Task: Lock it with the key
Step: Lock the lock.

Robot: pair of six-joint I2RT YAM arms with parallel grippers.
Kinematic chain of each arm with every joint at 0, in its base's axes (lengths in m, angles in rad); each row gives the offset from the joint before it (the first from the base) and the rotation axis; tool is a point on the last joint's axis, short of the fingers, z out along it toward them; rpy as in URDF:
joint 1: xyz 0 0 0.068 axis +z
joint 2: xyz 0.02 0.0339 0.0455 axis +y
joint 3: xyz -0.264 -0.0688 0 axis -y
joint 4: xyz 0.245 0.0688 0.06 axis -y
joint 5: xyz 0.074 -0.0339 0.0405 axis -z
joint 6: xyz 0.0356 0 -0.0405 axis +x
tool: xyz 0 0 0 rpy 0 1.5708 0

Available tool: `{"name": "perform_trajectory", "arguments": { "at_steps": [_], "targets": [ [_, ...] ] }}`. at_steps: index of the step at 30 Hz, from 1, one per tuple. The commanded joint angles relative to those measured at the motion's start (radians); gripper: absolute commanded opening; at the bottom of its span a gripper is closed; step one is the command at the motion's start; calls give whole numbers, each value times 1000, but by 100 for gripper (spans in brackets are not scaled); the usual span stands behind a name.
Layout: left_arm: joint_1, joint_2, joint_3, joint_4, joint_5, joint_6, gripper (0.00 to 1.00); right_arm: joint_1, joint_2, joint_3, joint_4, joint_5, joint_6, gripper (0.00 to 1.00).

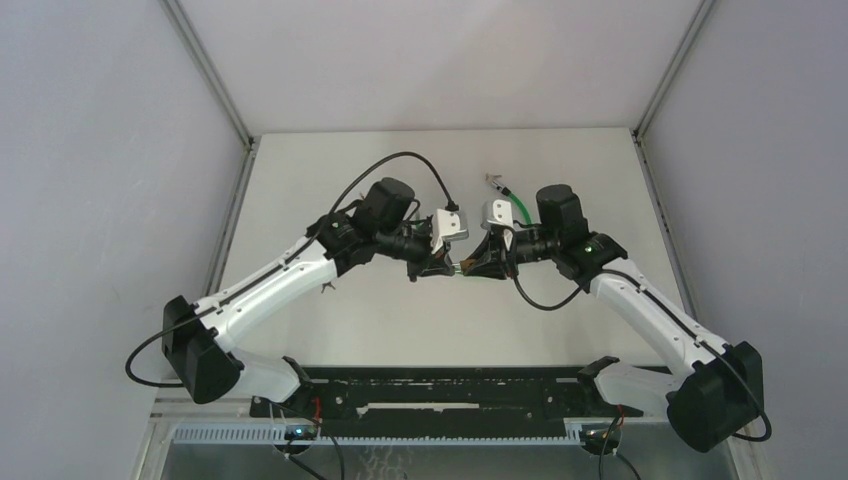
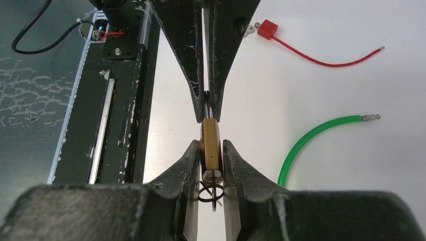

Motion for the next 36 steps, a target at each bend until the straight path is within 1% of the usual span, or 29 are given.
{"name": "perform_trajectory", "arguments": {
  "at_steps": [1, 10, 36],
  "targets": [
    [-19, 2, 109, 177, 73, -55, 0, 7, -20, -22, 143, -18, 56, 0],
    [-19, 35, 163, 149, 48, -40, 0, 7, -13, -46, 211, -28, 129, 0],
    [-20, 70, 163, 202, 59, -86, 0, 40, -16, -52, 286, -24, 195, 0]
  ]
}}
